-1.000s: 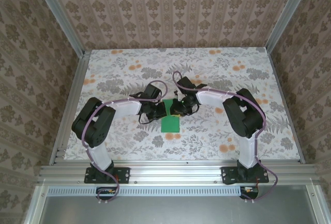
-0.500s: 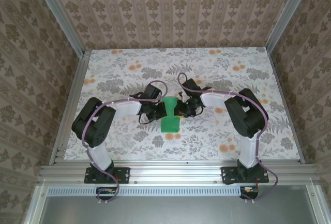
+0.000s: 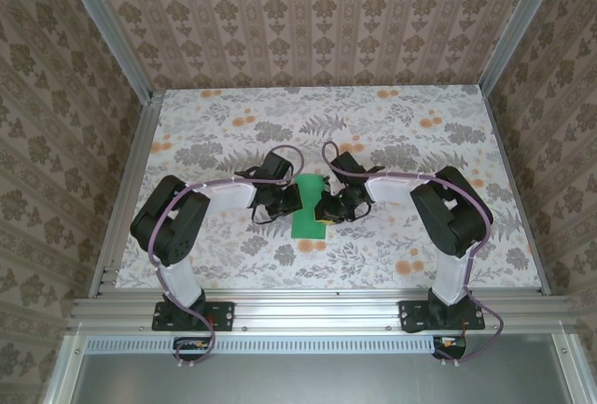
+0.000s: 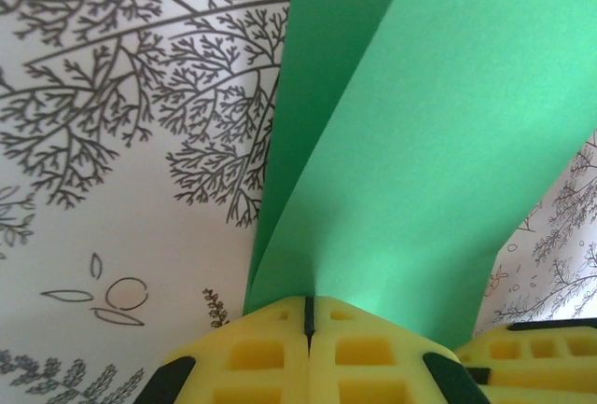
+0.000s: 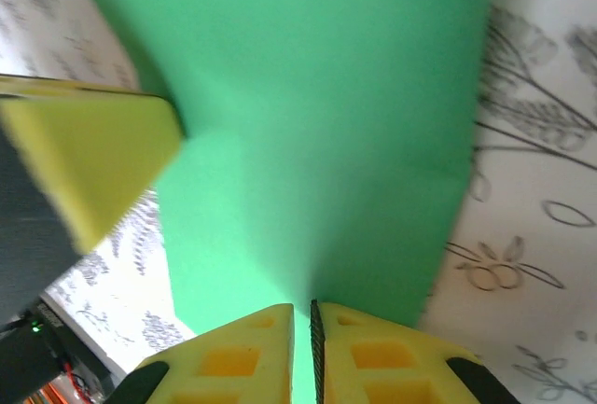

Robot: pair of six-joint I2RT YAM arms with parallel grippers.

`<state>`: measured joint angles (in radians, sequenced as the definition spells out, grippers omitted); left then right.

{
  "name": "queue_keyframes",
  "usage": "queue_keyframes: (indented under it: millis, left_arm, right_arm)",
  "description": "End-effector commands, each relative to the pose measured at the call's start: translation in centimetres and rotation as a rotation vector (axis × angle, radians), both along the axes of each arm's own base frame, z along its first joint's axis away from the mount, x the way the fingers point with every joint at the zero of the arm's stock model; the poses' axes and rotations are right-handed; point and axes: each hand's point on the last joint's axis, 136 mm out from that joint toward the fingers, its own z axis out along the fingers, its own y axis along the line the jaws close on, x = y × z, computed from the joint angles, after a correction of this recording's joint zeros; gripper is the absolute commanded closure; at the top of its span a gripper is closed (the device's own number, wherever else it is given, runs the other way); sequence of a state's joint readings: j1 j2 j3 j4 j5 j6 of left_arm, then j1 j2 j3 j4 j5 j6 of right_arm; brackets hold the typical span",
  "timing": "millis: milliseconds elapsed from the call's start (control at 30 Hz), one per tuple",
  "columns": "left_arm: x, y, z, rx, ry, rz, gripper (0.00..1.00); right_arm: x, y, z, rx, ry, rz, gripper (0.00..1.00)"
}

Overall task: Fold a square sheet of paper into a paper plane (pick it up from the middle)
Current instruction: Fold the square sheet of paper in half at the center of the table.

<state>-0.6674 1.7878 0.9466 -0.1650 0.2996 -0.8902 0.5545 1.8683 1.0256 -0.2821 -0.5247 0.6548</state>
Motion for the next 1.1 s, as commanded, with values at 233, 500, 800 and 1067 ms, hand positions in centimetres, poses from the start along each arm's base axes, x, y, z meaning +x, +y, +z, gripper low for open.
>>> queue_keyframes:
  millis: [233, 500, 800, 1067]
  left_arm:
    - [-3.4, 3.5, -5.0, 0.185, 0.14, 0.023, 0.99]
    - [-3.4, 3.5, -4.8, 0.183, 0.131, 0.025, 0.99]
    - [-3.6, 3.9, -4.5, 0.186, 0.13, 0.034, 0.99]
    - [-3.4, 4.0, -4.1, 0.2, 0.117, 0.018, 0.99]
  right_arm:
    - [-1.3, 0.5, 1.8, 0.06, -0.016, 0.023, 0.86]
    - [-4.7, -1.1, -2.2, 0.015, 0.095, 0.013, 0.86]
    - [-5.6, -0.8, 0.5, 0.071, 0.059, 0.064, 0.84]
    - [-7.5, -2.9, -2.9, -0.031, 0.129, 0.044, 0.84]
